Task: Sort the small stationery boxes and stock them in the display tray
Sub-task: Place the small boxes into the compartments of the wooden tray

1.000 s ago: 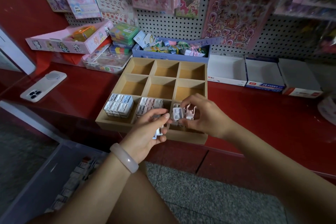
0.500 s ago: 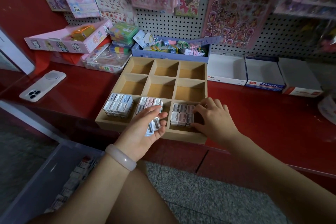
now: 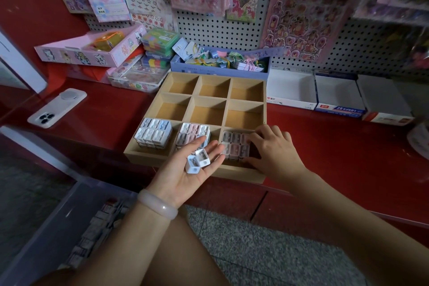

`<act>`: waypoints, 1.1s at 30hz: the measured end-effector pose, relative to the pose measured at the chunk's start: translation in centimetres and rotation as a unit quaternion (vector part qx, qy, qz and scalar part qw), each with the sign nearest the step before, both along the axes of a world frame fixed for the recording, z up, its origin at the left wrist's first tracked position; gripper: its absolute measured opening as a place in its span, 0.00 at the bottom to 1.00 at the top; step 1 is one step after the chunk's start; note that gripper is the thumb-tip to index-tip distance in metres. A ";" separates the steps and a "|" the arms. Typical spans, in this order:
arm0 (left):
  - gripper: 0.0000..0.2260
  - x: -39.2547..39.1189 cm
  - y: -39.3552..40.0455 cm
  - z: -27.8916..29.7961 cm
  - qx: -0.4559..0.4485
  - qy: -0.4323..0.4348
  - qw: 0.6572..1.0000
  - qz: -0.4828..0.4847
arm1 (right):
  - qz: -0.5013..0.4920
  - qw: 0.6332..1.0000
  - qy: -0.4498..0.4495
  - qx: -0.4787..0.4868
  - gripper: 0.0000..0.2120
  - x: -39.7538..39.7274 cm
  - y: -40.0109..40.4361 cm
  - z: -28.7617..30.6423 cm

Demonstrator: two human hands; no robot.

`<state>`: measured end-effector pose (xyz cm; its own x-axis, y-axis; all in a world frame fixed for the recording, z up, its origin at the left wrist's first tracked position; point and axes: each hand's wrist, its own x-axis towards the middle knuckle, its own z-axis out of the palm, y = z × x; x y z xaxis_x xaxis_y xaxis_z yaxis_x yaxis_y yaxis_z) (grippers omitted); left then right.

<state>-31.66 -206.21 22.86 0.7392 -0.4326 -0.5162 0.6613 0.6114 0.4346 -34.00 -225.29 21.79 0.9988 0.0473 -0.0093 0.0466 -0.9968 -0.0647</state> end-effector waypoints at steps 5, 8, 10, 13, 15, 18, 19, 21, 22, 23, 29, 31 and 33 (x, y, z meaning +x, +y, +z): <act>0.17 0.0 0.1 -0.1 0.002 -0.002 1.000 -0.005 | -0.010 1.000 -0.003 -0.002 0.21 -0.4 0.2 0.1; 0.21 0.0 0.0 -0.1 0.004 -0.003 1.000 -0.010 | -0.005 1.000 0.007 0.003 0.19 -0.4 0.4 0.1; 0.23 0.0 0.0 -0.2 0.005 -0.007 1.000 -0.012 | 0.002 1.000 0.016 -0.001 0.18 -0.3 0.3 0.1; 0.24 0.0 0.1 -0.2 0.004 -0.011 1.000 -0.010 | 0.004 1.000 0.023 -0.013 0.19 -0.3 0.1 0.2; 0.23 -0.1 0.1 -0.2 0.004 -0.012 1.000 -0.011 | -0.007 1.000 0.019 -0.016 0.21 -0.3 0.1 0.3; 0.20 -0.2 0.0 -0.3 0.009 -0.009 1.000 -0.013 | -0.018 0.999 0.014 -0.026 0.24 -0.1 0.2 0.1; 0.19 -0.2 0.0 -0.3 0.010 -0.008 1.000 -0.013 | -0.019 0.999 0.013 -0.028 0.24 0.0 0.3 0.0; 0.18 -0.1 0.0 -0.2 0.012 -0.008 1.000 -0.014 | -0.016 0.999 0.008 -0.026 0.24 0.0 0.4 -0.1; 0.18 -0.1 0.0 -0.2 0.013 -0.008 1.000 -0.014 | -0.014 1.000 0.004 -0.024 0.24 -0.1 0.4 -0.1; 0.18 -0.1 0.1 -0.2 0.013 -0.008 1.000 -0.014 | -0.012 1.000 0.003 -0.023 0.23 -0.1 0.4 0.0; 0.19 -0.1 -0.1 0.0 0.015 -0.004 1.000 -0.013 | -0.005 0.999 0.008 -0.040 0.24 -0.1 0.2 0.1; 0.17 -0.1 -0.1 -0.1 0.018 -0.002 1.000 -0.013 | -0.003 0.999 0.010 -0.047 0.24 0.0 0.3 0.2; 0.17 -0.2 -0.1 0.0 0.020 -0.002 1.000 -0.016 | 0.000 0.999 0.011 -0.052 0.24 0.1 0.4 0.1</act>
<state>-31.82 -206.31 22.87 0.7274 -0.4344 -0.5312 0.6783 0.5727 0.4604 -33.86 -224.89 21.91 0.9983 0.0447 -0.0369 0.0461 -0.9982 0.0380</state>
